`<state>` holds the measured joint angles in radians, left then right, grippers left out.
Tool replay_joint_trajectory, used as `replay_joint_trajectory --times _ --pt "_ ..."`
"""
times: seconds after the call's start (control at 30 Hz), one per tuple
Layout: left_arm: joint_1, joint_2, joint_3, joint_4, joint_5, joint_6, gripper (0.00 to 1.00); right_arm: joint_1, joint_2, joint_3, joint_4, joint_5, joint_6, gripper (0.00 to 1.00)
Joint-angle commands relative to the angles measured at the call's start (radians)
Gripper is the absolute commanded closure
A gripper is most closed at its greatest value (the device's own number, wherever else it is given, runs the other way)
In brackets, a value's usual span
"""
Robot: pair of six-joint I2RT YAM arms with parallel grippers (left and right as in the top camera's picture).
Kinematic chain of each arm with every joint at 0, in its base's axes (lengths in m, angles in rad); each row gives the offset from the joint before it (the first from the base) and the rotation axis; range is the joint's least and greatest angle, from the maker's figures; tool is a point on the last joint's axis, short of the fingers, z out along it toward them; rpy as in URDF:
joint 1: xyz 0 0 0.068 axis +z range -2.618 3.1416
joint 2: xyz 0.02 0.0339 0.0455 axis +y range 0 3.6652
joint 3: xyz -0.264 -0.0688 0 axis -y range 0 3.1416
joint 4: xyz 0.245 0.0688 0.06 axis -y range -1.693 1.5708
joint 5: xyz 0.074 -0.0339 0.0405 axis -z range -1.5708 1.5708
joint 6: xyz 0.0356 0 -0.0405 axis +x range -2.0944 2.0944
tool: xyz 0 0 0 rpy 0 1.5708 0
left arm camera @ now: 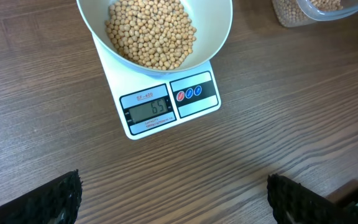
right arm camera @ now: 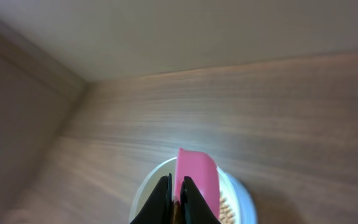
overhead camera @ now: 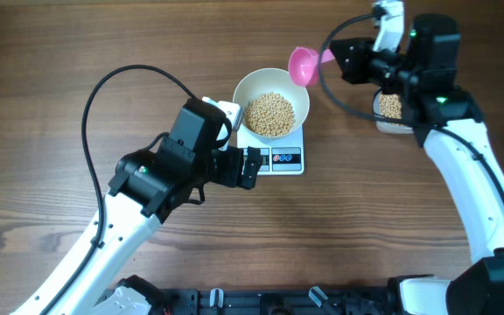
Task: Scoop item into bowl and weigh 150g on scale
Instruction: 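Lift the empty scoop and carry it right toward the soybean tub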
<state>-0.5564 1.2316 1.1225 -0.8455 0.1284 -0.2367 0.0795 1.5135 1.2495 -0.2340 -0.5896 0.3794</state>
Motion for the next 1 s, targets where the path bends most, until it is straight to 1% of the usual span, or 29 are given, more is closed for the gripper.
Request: replay_joint_trajectory --times 0.0,0.33,0.57,0.8,0.97 --pt "-0.005 -0.001 -0.004 0.000 -0.010 0.021 0.00 -0.065 -0.026 0.001 -0.014 -0.173 0.194 0.96" --pt "-0.005 -0.001 -0.004 0.000 -0.010 0.021 0.00 -0.195 -0.026 0.001 -0.044 -0.198 0.417 0.96" --pt "-0.005 -0.001 -0.004 0.000 -0.010 0.021 0.00 -0.243 -0.026 0.001 -0.048 -0.209 0.497 0.96" --pt "-0.005 -0.001 -0.004 0.000 -0.010 0.021 0.00 -0.291 -0.026 0.001 -0.047 -0.263 0.613 0.96" --pt "-0.005 -0.001 -0.004 0.000 -0.010 0.021 0.00 -0.344 -0.026 0.001 -0.047 -0.266 0.697 0.96"
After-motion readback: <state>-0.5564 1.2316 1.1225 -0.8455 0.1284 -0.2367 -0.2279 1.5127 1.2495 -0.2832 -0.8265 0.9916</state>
